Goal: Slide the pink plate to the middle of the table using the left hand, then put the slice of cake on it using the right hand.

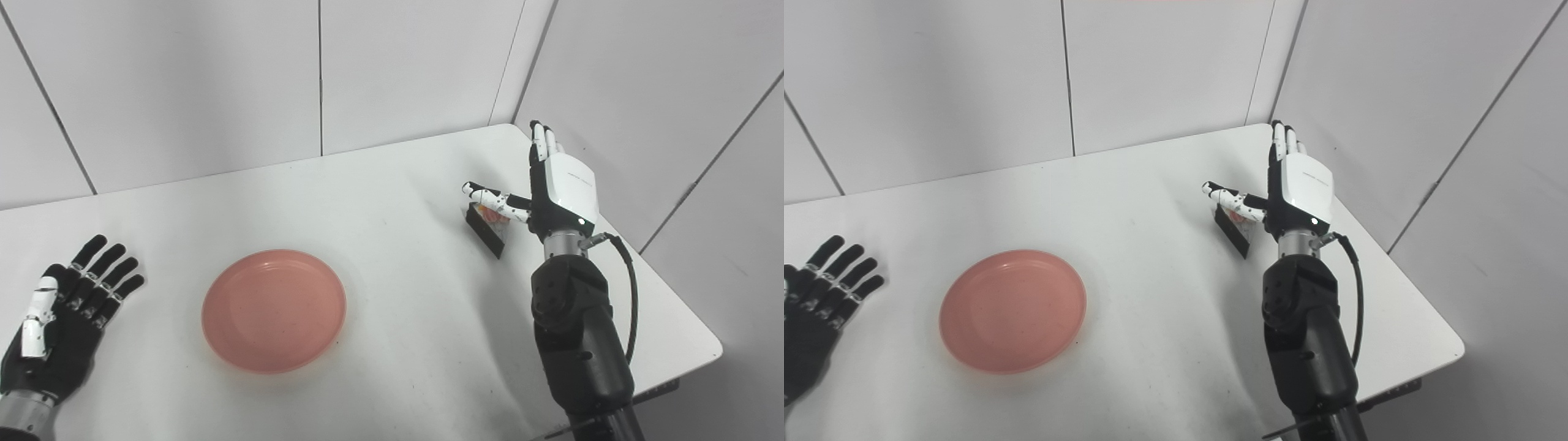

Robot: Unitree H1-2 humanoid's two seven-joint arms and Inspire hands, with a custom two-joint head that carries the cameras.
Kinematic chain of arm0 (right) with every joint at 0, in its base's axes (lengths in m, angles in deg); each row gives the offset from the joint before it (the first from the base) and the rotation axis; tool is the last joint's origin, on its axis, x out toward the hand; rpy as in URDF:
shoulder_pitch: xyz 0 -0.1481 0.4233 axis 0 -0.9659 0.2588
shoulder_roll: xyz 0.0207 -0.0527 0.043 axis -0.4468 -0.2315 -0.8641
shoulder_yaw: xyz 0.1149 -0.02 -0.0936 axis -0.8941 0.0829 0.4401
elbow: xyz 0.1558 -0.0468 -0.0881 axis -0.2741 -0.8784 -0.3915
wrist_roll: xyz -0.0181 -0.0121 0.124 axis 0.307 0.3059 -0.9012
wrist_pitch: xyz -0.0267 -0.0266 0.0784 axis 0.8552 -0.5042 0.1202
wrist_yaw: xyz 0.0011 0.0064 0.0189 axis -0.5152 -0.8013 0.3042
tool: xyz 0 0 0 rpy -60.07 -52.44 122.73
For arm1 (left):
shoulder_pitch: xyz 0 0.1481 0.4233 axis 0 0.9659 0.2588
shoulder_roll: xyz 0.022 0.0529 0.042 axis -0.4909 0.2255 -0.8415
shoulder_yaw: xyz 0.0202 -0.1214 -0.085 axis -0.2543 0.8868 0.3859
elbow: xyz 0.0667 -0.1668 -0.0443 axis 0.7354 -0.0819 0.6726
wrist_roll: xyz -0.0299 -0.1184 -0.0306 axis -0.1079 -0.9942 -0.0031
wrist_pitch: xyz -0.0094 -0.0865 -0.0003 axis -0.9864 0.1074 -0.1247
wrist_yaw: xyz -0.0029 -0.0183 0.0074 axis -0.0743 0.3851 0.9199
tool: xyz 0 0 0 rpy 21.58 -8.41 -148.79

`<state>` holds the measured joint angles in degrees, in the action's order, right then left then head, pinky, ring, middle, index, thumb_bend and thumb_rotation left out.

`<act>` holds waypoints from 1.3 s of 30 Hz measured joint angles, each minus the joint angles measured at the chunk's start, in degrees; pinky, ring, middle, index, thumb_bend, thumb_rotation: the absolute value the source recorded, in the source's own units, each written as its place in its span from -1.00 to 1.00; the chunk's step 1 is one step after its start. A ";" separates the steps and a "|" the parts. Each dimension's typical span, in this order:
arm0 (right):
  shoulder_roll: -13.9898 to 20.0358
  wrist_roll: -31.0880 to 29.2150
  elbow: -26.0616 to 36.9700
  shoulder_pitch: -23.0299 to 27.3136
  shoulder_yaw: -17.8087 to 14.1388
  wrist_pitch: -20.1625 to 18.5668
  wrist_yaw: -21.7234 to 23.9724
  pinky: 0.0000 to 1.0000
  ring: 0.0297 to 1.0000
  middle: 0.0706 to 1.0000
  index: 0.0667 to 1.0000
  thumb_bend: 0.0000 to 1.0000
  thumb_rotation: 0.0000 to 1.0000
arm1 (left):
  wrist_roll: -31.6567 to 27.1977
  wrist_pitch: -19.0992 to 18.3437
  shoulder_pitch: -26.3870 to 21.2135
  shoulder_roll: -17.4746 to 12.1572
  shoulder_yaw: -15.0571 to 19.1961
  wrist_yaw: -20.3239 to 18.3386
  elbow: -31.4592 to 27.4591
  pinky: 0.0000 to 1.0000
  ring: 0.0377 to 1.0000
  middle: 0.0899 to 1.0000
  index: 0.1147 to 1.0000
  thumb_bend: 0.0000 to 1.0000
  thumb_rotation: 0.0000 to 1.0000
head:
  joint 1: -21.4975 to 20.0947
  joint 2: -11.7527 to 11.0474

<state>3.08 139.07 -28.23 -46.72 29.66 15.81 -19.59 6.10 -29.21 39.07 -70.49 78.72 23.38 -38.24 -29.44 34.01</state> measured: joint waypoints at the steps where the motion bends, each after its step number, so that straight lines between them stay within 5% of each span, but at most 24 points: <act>1: -0.06 -0.07 -0.64 -0.01 0.10 0.00 0.00 0.40 0.92 1.00 1.00 1.00 0.52 | 0.00 0.00 0.02 -0.19 -0.01 0.00 -0.01 0.66 0.71 0.73 0.68 -0.13 0.80 | 0.00 0.00; 21: 1.57 -4.50 -10.89 1.90 5.23 -0.01 -1.30 0.47 0.92 1.00 1.00 1.00 0.59 | -0.01 -0.01 0.27 -0.88 0.00 0.21 -0.30 0.65 0.70 0.73 0.68 -0.14 0.79 | -0.35 1.49; 39: 2.27 -4.21 -14.07 3.79 5.44 -0.02 -2.48 0.53 0.94 1.00 1.00 1.00 0.47 | -0.08 -1.00 0.90 -1.51 0.13 0.27 -1.56 0.64 0.69 0.72 0.67 -0.14 0.81 | -0.62 2.11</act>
<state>5.35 134.86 -42.30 -42.93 35.10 15.79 -22.08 6.02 -30.21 39.97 -72.00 78.85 23.66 -39.80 -30.06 36.12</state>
